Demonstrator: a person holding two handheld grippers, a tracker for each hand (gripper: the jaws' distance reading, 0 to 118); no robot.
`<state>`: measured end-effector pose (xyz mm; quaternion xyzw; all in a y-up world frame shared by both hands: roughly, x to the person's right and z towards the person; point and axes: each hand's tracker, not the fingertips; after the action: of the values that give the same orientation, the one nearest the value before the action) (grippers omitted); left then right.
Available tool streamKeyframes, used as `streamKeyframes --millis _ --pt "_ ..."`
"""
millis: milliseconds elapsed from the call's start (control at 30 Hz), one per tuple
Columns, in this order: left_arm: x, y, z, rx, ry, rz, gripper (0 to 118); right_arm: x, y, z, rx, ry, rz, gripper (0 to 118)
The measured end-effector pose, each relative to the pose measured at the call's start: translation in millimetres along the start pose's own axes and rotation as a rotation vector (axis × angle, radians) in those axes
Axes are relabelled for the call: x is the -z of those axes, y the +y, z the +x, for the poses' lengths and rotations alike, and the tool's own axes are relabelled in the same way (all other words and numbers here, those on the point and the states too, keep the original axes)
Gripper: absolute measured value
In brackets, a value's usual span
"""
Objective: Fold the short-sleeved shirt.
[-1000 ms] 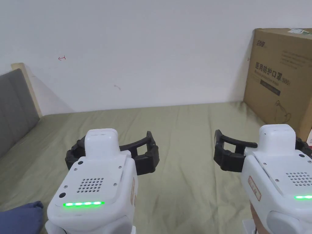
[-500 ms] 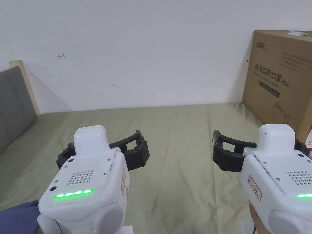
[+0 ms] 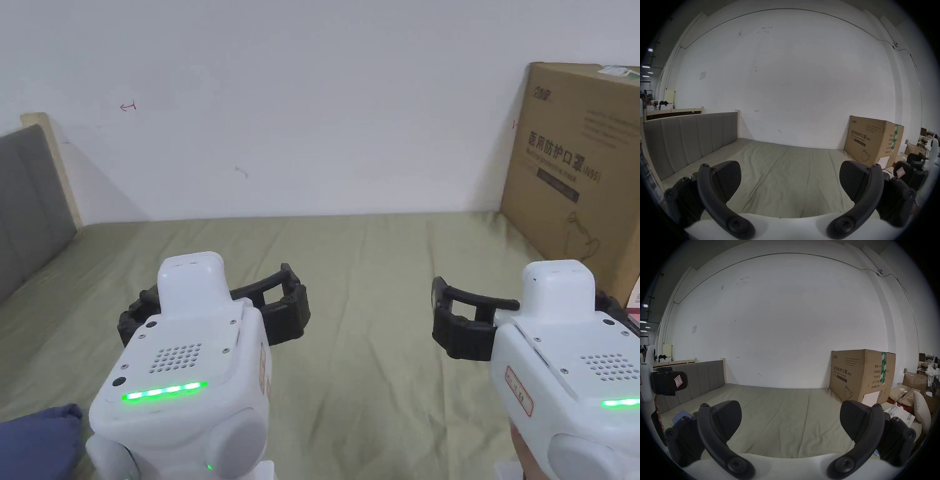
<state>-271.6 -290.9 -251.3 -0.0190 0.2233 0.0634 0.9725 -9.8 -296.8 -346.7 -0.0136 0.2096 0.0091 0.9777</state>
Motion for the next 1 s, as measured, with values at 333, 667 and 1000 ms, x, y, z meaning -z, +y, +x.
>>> streamKeyframes --millis 333,667,1000 --pt "7 -11 -8 -0.062 0.040 -0.064 118 5 -6 -5 0.008 0.012 -0.026 118" --pt "14 -15 -11 -0.058 0.042 -0.068 118 12 -17 -5 0.036 0.022 -0.032 118" --pt "22 -12 -6 -0.044 0.032 -0.058 118 21 -22 -3 0.040 0.021 -0.050 118"
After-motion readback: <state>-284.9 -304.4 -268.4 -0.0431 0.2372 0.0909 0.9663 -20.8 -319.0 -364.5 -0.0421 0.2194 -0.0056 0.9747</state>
